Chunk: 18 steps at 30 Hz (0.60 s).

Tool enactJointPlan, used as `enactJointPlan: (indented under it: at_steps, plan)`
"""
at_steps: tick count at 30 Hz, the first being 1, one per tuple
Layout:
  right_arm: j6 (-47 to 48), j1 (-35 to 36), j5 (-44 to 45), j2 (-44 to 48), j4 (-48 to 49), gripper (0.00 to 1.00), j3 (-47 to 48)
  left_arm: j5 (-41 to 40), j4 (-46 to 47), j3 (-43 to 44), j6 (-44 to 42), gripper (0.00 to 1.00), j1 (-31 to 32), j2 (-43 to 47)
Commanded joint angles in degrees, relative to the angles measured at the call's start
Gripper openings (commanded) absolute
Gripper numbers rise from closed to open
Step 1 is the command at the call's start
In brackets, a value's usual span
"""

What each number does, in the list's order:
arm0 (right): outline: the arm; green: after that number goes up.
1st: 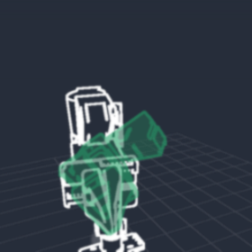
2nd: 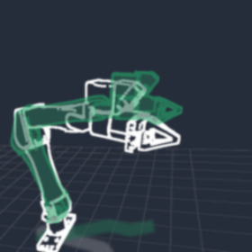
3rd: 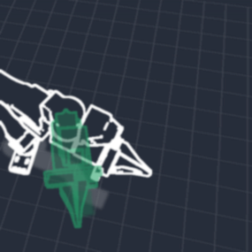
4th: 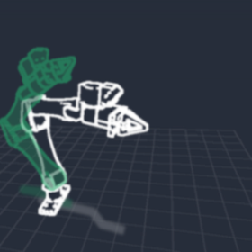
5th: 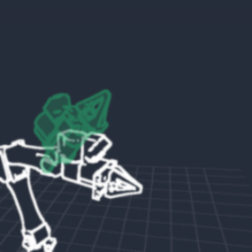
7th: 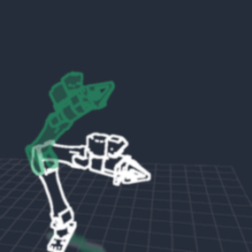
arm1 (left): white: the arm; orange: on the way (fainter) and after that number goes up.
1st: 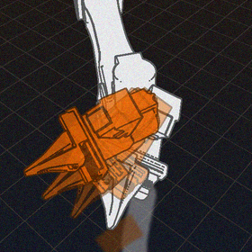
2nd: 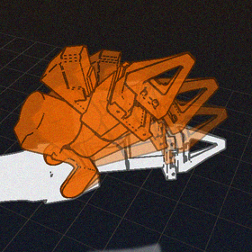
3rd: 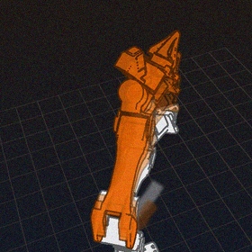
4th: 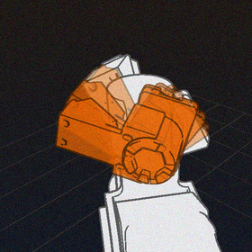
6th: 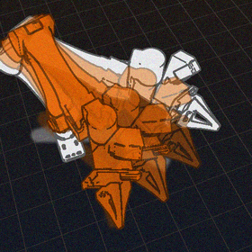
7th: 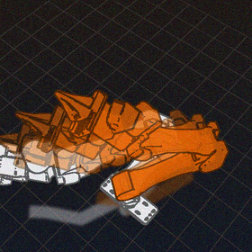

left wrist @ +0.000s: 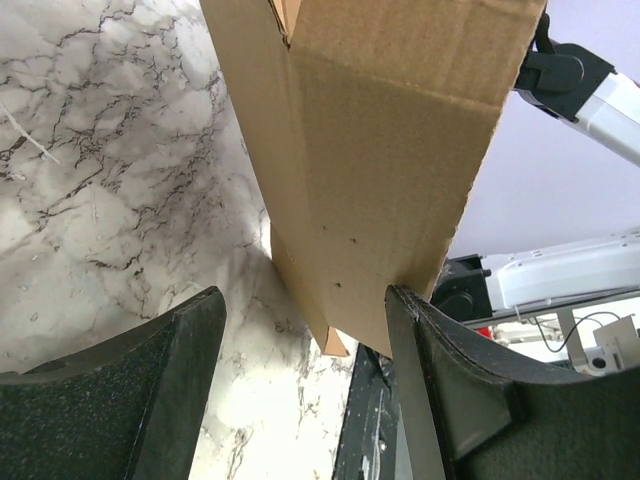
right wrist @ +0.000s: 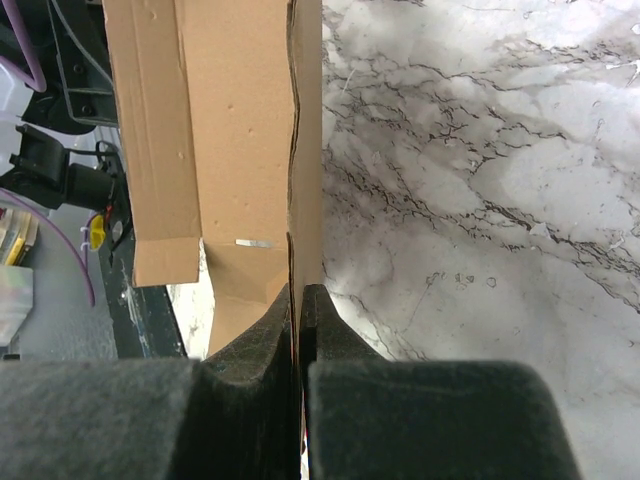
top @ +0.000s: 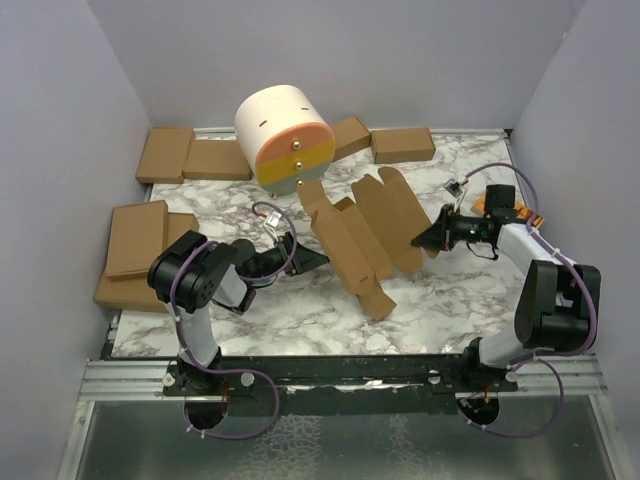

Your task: Fold the paper box

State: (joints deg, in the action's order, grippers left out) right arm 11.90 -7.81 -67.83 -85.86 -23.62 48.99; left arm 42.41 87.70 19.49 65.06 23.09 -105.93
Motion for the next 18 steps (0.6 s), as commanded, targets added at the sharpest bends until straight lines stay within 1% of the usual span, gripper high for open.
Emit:
enactJointPlan:
  at_steps: [1, 3, 8, 13, 15, 18]
  plan:
    - [1.4, 1.0, -0.6, -1.3, -1.2, 0.01, 0.8, -2.9, 13.4, 1.3, 0.6, 0.68, 0.7, -0.9]
    - [1.9, 1.5, -1.4, -1.5, -1.6, 0.01, 1.0, -4.0, 12.4, 1.3, 0.5, 0.7, 0.7, -0.8]
    - [2.5, 2.3, -3.3, -1.2, -1.8, 0.01, 0.9, -6.8, 9.0, 1.6, 0.2, 0.71, 0.7, -0.6]
    - [3.1, 2.6, -4.7, -1.1, -2.1, 0.01, 0.9, -9.4, -0.8, 2.6, -1.9, 0.71, 0.8, 1.0]
    - [3.2, 2.8, -4.7, -1.1, -2.2, 0.01, 1.0, -10.3, -3.2, 2.7, -2.6, 0.71, 0.9, 1.8]
    - [3.2, 2.9, -4.1, -1.2, -2.1, 0.01, 1.0, -10.4, -3.4, 2.5, -2.7, 0.71, 0.9, 2.4]
